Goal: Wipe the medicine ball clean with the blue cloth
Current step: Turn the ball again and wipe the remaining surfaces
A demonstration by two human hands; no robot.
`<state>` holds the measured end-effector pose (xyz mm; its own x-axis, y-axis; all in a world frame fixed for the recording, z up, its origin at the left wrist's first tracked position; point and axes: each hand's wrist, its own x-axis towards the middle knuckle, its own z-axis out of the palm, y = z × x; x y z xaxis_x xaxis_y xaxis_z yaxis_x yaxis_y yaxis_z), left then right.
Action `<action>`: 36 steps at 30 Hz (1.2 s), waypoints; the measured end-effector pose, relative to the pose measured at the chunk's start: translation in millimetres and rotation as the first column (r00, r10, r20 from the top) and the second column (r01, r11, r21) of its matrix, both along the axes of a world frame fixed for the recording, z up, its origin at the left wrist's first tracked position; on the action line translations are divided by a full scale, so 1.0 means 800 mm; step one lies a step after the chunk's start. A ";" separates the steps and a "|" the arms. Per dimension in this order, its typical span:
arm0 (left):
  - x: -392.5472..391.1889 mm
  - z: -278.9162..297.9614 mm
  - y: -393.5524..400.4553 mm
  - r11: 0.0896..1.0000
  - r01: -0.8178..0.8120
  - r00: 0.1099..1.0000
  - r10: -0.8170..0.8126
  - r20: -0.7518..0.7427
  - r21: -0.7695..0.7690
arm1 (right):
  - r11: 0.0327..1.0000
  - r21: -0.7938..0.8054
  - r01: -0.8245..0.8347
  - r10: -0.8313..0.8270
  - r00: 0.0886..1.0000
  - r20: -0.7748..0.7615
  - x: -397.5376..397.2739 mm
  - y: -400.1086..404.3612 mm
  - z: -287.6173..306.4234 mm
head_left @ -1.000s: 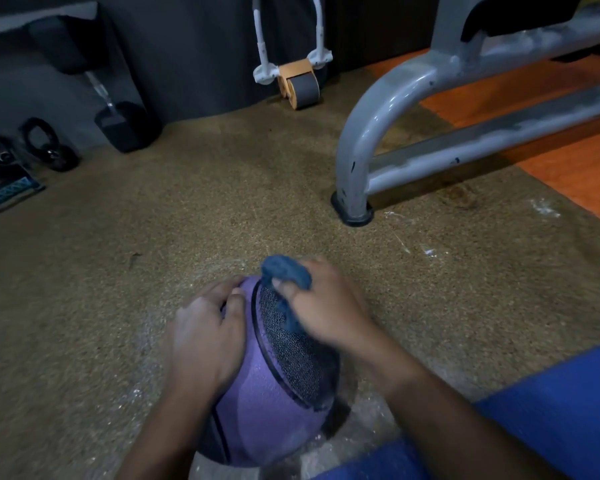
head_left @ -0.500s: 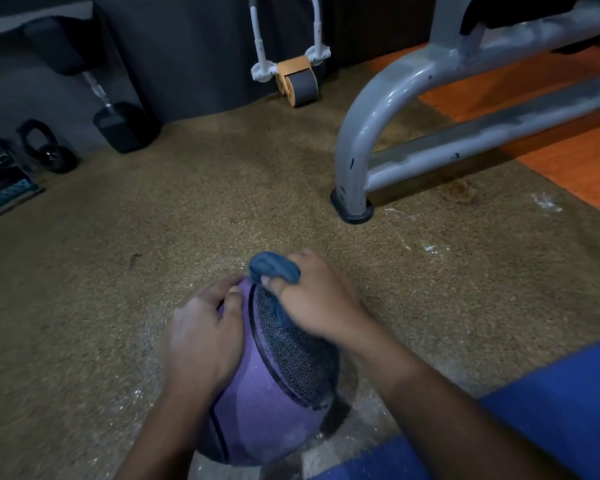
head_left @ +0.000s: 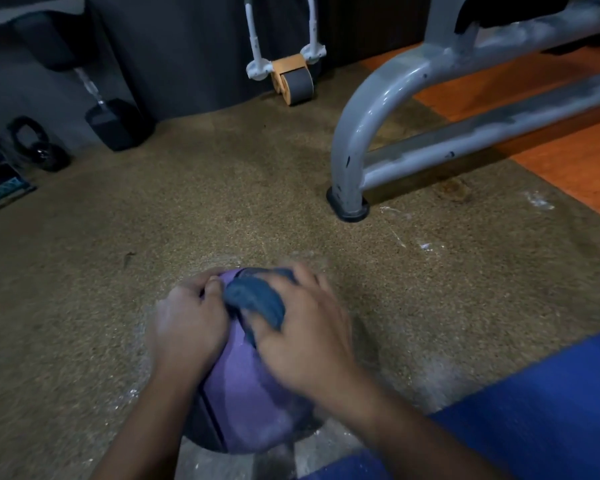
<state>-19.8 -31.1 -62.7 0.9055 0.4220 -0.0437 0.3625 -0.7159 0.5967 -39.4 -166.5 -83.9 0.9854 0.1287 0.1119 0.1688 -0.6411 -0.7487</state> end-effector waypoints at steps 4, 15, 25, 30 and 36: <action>0.003 -0.002 -0.005 0.990 -0.129 0.991 0.131 -0.031 0.052 | 0.953 0.232 0.195 -0.151 0.969 -0.195 0.055 -0.010 -0.031; -0.027 -0.020 -0.028 0.900 0.177 0.981 -0.194 0.002 0.399 | 0.841 0.426 0.334 -0.116 0.880 -0.461 0.084 -0.032 -0.066; -0.016 -0.019 0.000 0.946 0.025 0.999 -0.038 0.033 0.323 | 0.858 0.400 0.322 -0.198 0.926 -0.322 0.015 -0.025 -0.064; -0.009 -0.023 0.011 0.962 -0.031 0.999 0.028 0.015 0.273 | 0.997 0.061 0.052 -0.058 0.994 0.093 0.009 0.013 -0.032; -0.009 -0.022 0.012 0.967 -0.058 0.998 0.054 0.021 0.249 | 0.792 0.466 0.395 -0.119 0.848 -0.517 0.069 -0.019 -0.093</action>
<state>-27.0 -21.5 -79.9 0.8798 0.4683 0.0815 0.3996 -0.8216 0.4067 15.8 -182.0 -158.1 0.9258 -0.0822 -0.3690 -0.3752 -0.0786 -0.9236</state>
